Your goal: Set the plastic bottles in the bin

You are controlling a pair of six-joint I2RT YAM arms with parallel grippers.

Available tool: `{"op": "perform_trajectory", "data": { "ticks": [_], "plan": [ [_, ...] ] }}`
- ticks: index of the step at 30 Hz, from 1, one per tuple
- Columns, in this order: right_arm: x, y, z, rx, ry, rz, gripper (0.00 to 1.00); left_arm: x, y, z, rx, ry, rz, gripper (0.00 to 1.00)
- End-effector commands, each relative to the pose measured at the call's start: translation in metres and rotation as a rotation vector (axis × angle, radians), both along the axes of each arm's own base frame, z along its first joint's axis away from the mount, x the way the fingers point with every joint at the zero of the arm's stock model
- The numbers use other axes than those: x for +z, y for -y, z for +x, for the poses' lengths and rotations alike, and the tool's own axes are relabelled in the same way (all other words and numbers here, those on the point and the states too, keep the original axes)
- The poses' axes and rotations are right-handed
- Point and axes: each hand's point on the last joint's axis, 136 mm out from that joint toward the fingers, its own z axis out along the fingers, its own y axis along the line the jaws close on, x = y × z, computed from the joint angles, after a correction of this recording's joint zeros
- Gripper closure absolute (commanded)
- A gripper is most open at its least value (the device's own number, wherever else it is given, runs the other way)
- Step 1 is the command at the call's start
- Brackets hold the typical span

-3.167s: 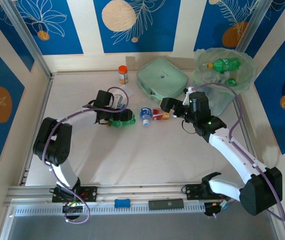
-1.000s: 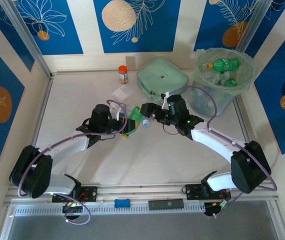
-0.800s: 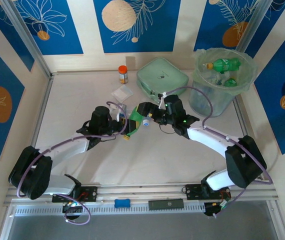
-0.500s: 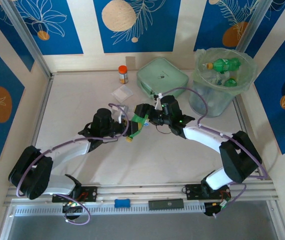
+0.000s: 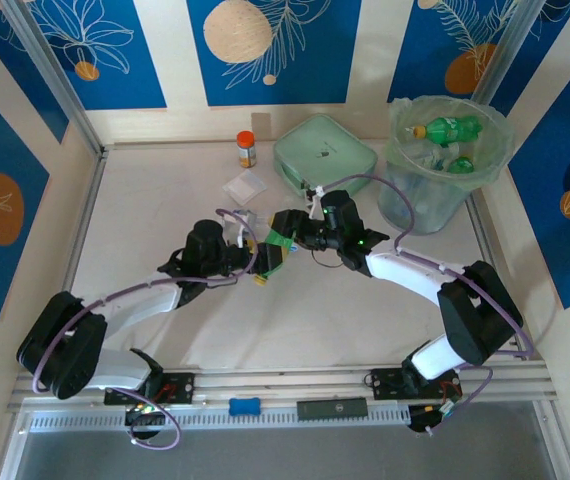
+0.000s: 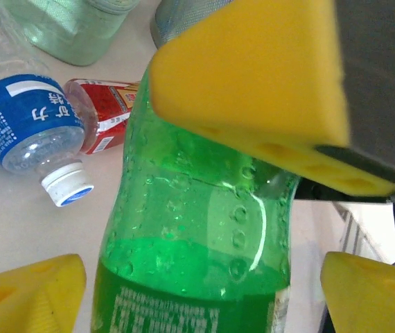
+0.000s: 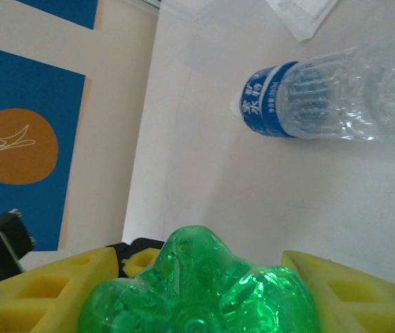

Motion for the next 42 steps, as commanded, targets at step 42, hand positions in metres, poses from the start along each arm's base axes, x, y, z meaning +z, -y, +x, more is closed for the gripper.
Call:
{"op": "perform_trajectory", "data": {
  "ticks": [42],
  "plan": [
    [0.263, 0.389, 0.104, -1.043, 0.613, -0.43, 0.55, -0.072, -0.129, 0.005, 0.589, -0.072, 0.24, 0.01]
  ]
}}
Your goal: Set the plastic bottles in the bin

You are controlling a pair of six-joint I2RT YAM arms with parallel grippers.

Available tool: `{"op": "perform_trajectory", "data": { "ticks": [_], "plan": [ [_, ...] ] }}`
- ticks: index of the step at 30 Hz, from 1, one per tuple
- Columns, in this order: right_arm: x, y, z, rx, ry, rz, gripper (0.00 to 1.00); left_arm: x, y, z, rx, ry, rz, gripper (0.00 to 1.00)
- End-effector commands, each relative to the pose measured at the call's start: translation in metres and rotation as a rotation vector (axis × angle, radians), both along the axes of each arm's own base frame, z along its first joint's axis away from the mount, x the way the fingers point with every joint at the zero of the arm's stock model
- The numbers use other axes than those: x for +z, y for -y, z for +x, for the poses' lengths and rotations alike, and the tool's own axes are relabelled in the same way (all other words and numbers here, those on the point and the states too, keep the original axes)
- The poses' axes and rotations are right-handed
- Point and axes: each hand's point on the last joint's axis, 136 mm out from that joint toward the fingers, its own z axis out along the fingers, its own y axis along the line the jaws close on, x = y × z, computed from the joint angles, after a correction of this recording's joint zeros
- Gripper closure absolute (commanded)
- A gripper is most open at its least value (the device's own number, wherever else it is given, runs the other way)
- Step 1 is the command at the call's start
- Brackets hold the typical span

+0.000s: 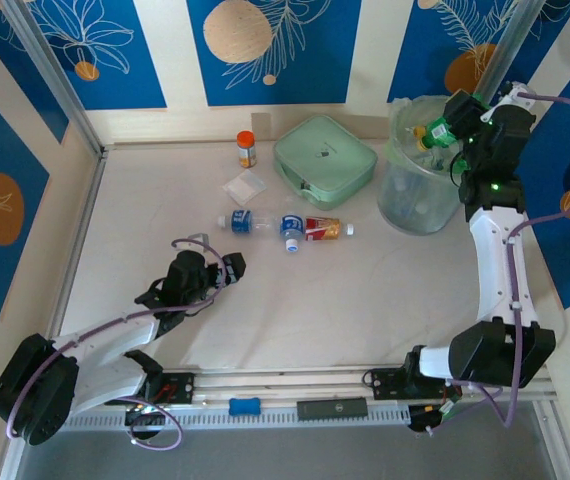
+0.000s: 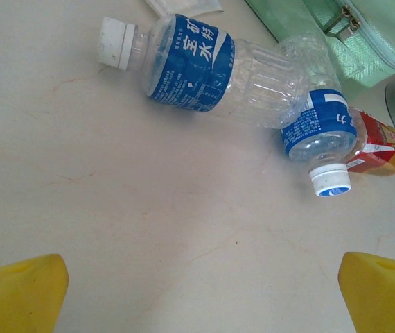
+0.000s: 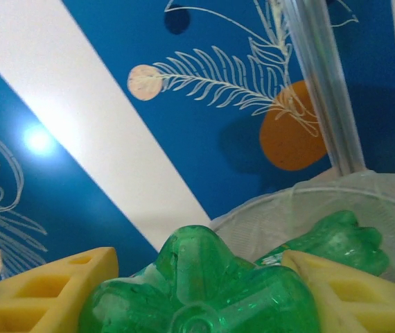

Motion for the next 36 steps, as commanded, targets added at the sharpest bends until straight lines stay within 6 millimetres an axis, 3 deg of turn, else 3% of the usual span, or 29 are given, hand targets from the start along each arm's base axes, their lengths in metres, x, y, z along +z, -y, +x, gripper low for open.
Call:
{"op": "perform_trajectory", "data": {
  "ticks": [1, 7, 14, 16, 18, 21, 27, 32, 36],
  "plan": [
    [-0.002, 0.011, 0.002, -0.036, 0.006, 0.031, 0.55, -0.004, -0.001, -0.002, -0.013, 0.0, 0.005, 0.01],
    [-0.049, 0.01, 0.012, -0.003, -0.113, 0.097, 0.55, -0.003, 0.003, -0.001, -0.028, -0.004, -0.001, 0.01],
    [-0.09, 0.017, 0.02, 0.014, -0.212, 0.208, 0.5, -0.001, 0.006, 0.0, -0.036, -0.007, -0.005, 0.01],
    [-0.097, 0.021, 0.021, 0.008, -0.24, 0.234, 0.41, -0.001, 0.006, 0.001, -0.039, -0.005, -0.001, 0.01],
    [-0.101, 0.029, 0.019, -0.025, -0.262, 0.246, 0.25, 0.001, 0.007, 0.003, -0.042, -0.004, 0.005, 0.01],
    [-0.097, 0.039, 0.013, -0.062, -0.265, 0.246, 0.07, 0.002, 0.008, 0.005, -0.045, -0.001, 0.013, 0.01],
    [-0.06, 0.053, -0.006, -0.096, -0.183, 0.201, 0.04, 0.003, 0.013, 0.01, -0.054, 0.0, 0.013, 0.01],
    [-0.03, 0.038, -0.019, -0.033, -0.132, 0.15, 0.04, 0.002, 0.017, 0.014, -0.058, -0.005, 0.011, 0.01],
    [-0.02, 0.006, -0.025, 0.088, -0.122, 0.138, 0.04, 0.004, 0.016, 0.018, -0.048, 0.002, 0.01, 0.01]
  ]
}}
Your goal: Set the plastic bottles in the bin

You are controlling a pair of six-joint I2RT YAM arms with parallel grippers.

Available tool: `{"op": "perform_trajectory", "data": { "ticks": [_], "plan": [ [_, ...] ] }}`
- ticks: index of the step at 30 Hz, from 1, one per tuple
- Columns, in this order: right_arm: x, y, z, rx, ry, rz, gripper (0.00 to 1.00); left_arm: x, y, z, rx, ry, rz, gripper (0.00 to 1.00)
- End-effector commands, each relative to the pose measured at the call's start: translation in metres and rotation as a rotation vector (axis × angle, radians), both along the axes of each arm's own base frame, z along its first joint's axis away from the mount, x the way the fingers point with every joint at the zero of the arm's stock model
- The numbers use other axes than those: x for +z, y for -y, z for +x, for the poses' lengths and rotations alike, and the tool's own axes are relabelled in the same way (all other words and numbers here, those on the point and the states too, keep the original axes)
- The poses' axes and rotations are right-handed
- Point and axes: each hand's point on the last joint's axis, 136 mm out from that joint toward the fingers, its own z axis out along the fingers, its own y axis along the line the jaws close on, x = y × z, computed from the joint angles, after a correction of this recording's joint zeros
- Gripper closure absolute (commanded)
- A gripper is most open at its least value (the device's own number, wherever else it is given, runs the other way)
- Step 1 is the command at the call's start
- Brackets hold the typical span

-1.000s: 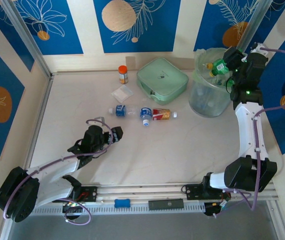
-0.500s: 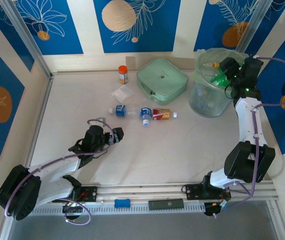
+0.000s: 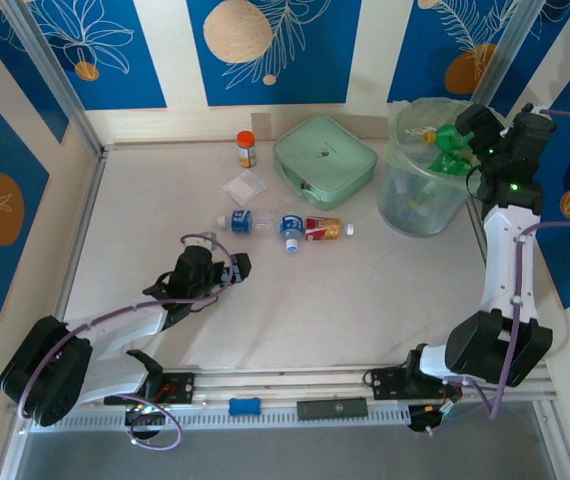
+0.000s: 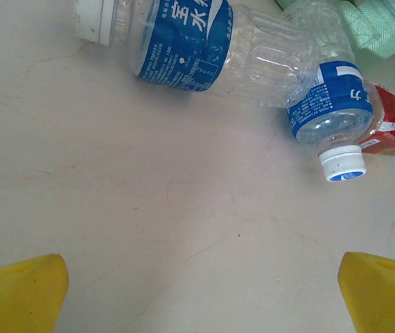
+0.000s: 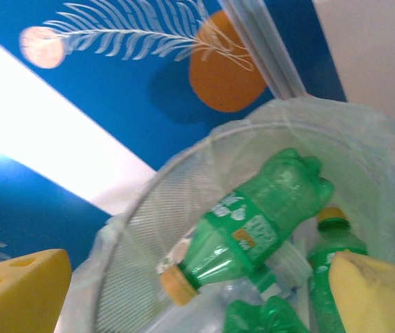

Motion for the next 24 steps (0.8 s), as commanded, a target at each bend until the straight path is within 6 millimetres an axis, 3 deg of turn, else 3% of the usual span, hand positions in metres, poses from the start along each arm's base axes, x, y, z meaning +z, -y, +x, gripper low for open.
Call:
{"op": "perform_trajectory", "data": {
  "ticks": [1, 4, 7, 12, 19, 24],
  "plan": [
    [0.025, -0.04, -0.01, 0.152, 0.047, -0.029, 0.04, 0.018, 0.002, 0.012, 0.003, 0.051, -0.023, 0.01],
    [0.013, -0.088, -0.014, 0.315, 0.025, -0.037, 0.04, 0.022, -0.004, 0.015, 0.025, 0.057, -0.031, 0.01],
    [-0.012, -0.141, -0.023, 0.476, -0.04, -0.074, 0.04, 0.025, -0.014, 0.017, 0.049, 0.055, -0.041, 0.01],
    [-0.075, -0.215, -0.047, 0.681, -0.203, -0.086, 0.04, 0.032, -0.036, 0.02, 0.099, 0.063, -0.042, 0.01],
    [-0.162, -0.276, -0.061, 0.842, -0.424, -0.014, 0.03, 0.045, -0.063, 0.017, 0.162, 0.081, -0.03, 0.01],
    [-0.192, -0.307, -0.062, 0.971, -0.534, -0.118, 0.03, 0.048, -0.075, 0.009, 0.192, 0.079, -0.025, 0.01]
  ]
}}
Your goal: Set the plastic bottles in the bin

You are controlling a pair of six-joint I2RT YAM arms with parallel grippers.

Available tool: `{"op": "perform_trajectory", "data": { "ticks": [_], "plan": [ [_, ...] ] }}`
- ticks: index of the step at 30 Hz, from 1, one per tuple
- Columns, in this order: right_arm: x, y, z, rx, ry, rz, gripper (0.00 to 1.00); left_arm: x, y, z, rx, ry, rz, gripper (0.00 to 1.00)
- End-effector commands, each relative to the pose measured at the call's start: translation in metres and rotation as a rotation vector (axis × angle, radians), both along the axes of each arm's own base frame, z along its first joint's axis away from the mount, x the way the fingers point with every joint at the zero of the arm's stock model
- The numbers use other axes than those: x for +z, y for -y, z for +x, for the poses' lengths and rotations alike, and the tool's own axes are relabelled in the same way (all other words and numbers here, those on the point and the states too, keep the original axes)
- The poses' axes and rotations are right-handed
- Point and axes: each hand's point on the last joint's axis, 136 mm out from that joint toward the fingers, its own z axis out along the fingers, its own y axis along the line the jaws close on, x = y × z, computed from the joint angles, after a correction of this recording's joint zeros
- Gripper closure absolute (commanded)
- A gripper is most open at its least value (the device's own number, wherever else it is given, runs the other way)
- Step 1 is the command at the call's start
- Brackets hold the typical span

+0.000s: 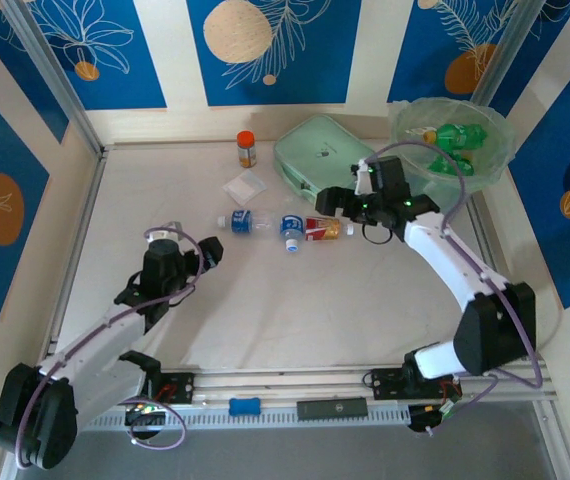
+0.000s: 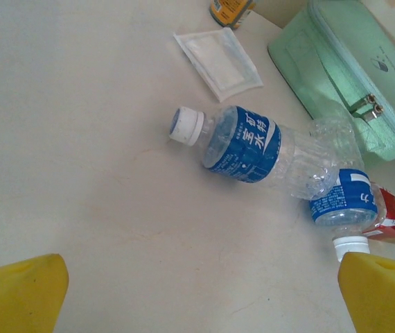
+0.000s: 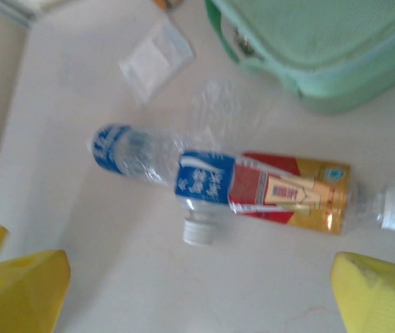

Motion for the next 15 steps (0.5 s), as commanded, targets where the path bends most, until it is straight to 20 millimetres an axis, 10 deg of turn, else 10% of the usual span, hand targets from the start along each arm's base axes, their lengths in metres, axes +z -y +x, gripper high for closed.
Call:
{"op": "perform_trajectory", "data": {
  "ticks": [1, 15],
  "plan": [
    [-0.002, -0.021, -0.003, 0.137, 0.017, -0.087, 0.02, 0.002, -0.008, -0.005, 0.011, -0.011, 0.016, 0.01],
    [-0.068, -0.047, 0.043, 0.374, -0.074, -0.424, 0.01, 0.005, -0.017, -0.007, 0.03, -0.005, 0.023, 0.01]
  ]
}}
